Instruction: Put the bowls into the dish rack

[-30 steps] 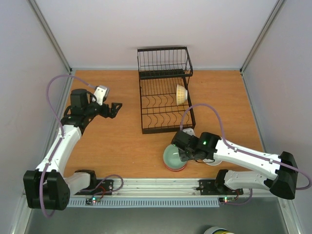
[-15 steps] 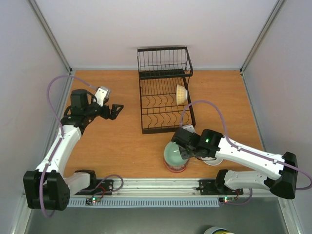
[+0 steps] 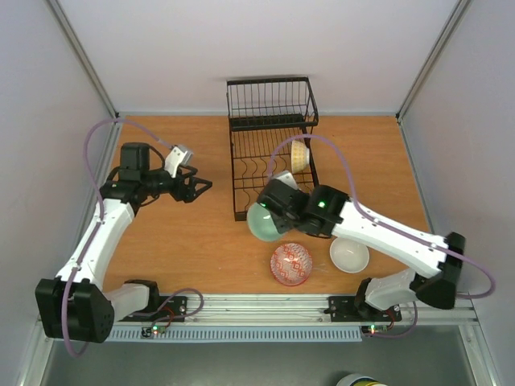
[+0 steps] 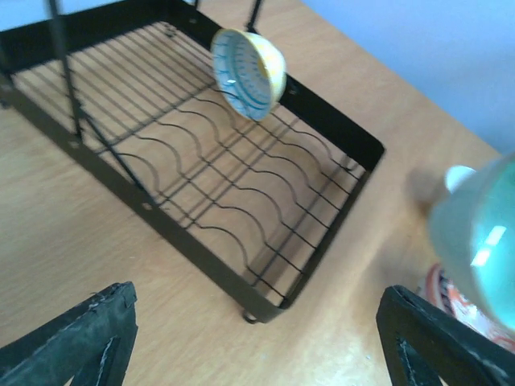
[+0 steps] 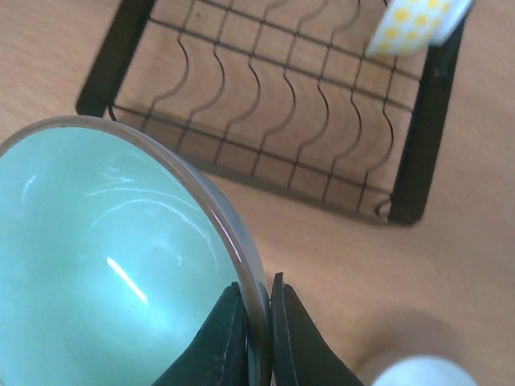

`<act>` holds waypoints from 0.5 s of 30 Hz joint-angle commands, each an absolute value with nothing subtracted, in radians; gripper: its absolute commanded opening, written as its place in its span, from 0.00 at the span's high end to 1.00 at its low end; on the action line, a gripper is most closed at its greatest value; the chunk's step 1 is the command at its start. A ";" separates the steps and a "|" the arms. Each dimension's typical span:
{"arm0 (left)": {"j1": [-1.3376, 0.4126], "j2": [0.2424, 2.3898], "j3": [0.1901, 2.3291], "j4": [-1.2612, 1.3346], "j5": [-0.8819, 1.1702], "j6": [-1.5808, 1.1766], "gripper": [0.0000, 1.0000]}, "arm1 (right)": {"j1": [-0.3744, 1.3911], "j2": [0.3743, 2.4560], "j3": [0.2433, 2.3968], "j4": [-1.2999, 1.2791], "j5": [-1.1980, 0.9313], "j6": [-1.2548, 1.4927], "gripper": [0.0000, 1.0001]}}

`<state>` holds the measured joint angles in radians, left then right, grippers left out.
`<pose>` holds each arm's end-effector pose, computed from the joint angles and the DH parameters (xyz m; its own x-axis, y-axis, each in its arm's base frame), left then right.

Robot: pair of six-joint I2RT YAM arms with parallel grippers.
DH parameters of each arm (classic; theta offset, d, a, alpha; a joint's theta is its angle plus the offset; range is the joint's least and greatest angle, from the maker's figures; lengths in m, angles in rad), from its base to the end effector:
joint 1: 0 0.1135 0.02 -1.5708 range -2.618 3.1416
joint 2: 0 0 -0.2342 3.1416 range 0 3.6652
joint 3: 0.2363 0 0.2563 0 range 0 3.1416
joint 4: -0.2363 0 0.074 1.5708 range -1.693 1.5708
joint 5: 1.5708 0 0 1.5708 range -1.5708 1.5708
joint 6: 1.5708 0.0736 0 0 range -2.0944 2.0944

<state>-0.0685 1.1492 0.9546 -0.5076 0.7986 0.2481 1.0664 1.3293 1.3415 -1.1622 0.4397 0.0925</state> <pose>0.2717 -0.0715 0.2569 -0.4789 0.2046 -0.8537 0.7335 0.6276 -0.2611 0.1578 0.2211 0.2756 -0.5047 -0.7412 -0.4426 -0.6644 0.6608 -0.3491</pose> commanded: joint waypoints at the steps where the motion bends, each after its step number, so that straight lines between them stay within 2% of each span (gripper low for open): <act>1: -0.105 1.177 1.003 -0.646 0.903 0.335 0.20 | 1.048 1.479 1.472 -1.054 0.505 -0.049 0.99; 8: -0.129 1.204 1.001 -0.651 0.882 0.363 0.22 | 1.025 1.672 1.648 -0.996 0.479 -0.138 0.99; 15: -0.146 1.223 1.000 -0.647 0.851 0.366 0.22 | 1.025 1.711 1.747 -0.963 0.436 -0.192 0.99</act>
<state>-0.1352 1.2098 0.9802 -0.6487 0.8593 0.3492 1.0283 1.7374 1.6737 -1.0348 0.4503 -0.1379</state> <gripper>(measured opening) 0.778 0.064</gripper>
